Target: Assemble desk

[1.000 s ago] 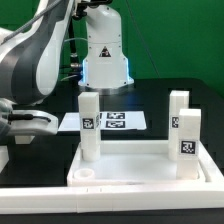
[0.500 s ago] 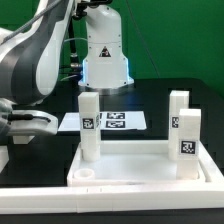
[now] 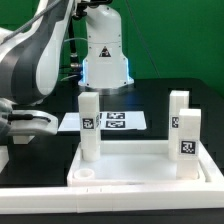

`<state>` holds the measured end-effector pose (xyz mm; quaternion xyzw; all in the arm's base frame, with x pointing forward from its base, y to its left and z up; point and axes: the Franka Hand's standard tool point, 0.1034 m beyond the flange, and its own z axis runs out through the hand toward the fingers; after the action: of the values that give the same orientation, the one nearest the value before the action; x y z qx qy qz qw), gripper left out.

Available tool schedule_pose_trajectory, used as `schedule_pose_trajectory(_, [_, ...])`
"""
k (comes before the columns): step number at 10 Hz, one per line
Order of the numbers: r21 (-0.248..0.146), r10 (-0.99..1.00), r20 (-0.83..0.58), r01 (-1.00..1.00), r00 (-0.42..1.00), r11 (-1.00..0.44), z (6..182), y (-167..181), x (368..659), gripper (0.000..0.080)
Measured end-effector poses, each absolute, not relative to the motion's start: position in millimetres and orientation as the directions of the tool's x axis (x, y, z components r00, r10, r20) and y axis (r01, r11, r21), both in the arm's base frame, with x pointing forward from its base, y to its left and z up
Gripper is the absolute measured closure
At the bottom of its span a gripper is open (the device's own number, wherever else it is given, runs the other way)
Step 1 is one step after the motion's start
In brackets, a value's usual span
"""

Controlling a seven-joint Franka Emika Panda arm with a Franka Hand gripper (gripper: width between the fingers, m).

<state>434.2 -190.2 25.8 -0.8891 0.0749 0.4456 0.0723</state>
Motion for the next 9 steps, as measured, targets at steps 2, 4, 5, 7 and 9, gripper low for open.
schedule_pose_trajectory(2, [-0.090,-0.058,-0.750,-0.188,0.659,-0.978,76.0,-184,461,0.0512])
schedule_pose_trajectory(4, [-0.092,-0.076,-0.746,-0.216,0.662,-0.972,80.0,-201,458,0.0512])
schedule_pose_trajectory(5, [-0.092,-0.073,-0.735,-0.206,0.674,-0.974,67.5,-203,453,0.0512])
schedule_pose_trajectory(7, [-0.095,-0.071,-0.738,-0.207,0.672,-0.974,70.2,-201,453,0.0512])
schedule_pose_trajectory(9, [-0.102,-0.058,-0.710,-0.184,0.702,-0.978,87.0,-191,467,0.0512])
